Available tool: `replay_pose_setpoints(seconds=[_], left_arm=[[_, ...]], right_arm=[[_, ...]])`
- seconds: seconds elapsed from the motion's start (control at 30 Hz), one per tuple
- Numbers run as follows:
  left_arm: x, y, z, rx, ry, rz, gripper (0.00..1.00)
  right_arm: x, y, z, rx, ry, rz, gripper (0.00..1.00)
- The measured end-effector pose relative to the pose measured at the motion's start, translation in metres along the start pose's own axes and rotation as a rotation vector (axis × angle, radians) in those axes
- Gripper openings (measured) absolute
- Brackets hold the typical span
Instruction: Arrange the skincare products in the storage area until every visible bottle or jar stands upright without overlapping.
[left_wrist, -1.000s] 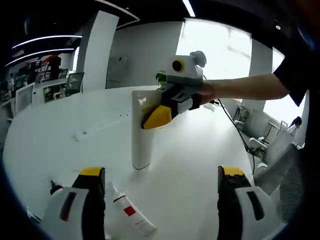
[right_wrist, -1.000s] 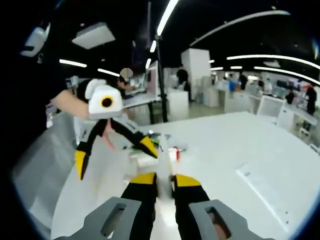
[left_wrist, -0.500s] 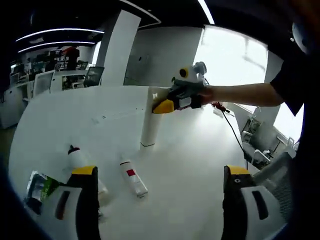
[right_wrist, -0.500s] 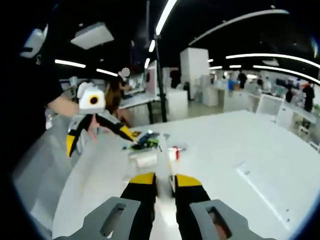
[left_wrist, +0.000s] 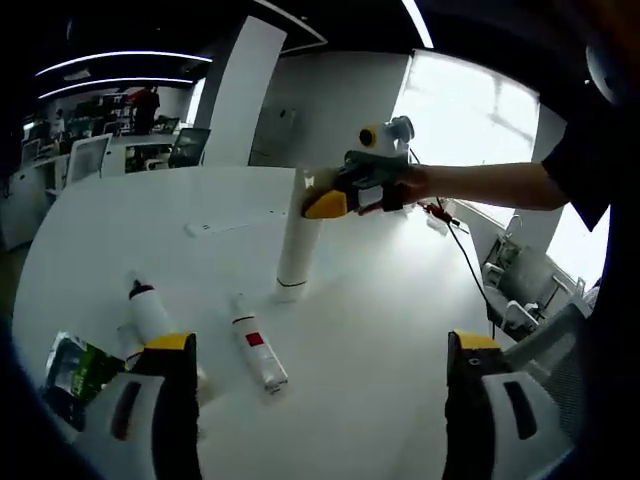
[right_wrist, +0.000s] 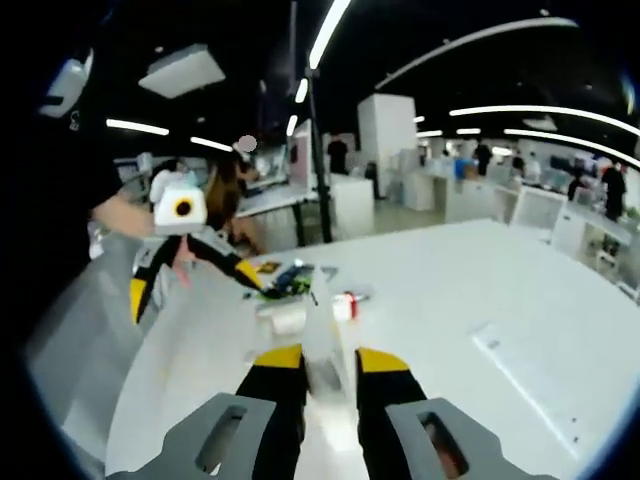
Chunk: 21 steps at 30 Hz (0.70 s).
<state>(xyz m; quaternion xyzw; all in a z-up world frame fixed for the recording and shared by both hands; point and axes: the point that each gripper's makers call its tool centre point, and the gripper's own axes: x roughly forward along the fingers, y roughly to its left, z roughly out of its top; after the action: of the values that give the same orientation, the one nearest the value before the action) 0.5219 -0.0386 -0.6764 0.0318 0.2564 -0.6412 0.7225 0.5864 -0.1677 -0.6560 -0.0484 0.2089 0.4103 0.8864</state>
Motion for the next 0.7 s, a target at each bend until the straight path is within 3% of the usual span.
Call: replay_pose_setpoints(seconds=[0.3, 0.7], left_arm=[[-0.003, 0.001, -0.003, 0.003, 0.011, 0.001, 0.99], [-0.009, -0.001, -0.002, 0.009, 0.016, 0.009, 0.99]], right_arm=[[-0.003, 0.005, -0.001, -0.020, 0.016, 0.002, 0.23], [-0.025, 0.009, -0.003, -0.005, 0.029, -0.060, 0.44]])
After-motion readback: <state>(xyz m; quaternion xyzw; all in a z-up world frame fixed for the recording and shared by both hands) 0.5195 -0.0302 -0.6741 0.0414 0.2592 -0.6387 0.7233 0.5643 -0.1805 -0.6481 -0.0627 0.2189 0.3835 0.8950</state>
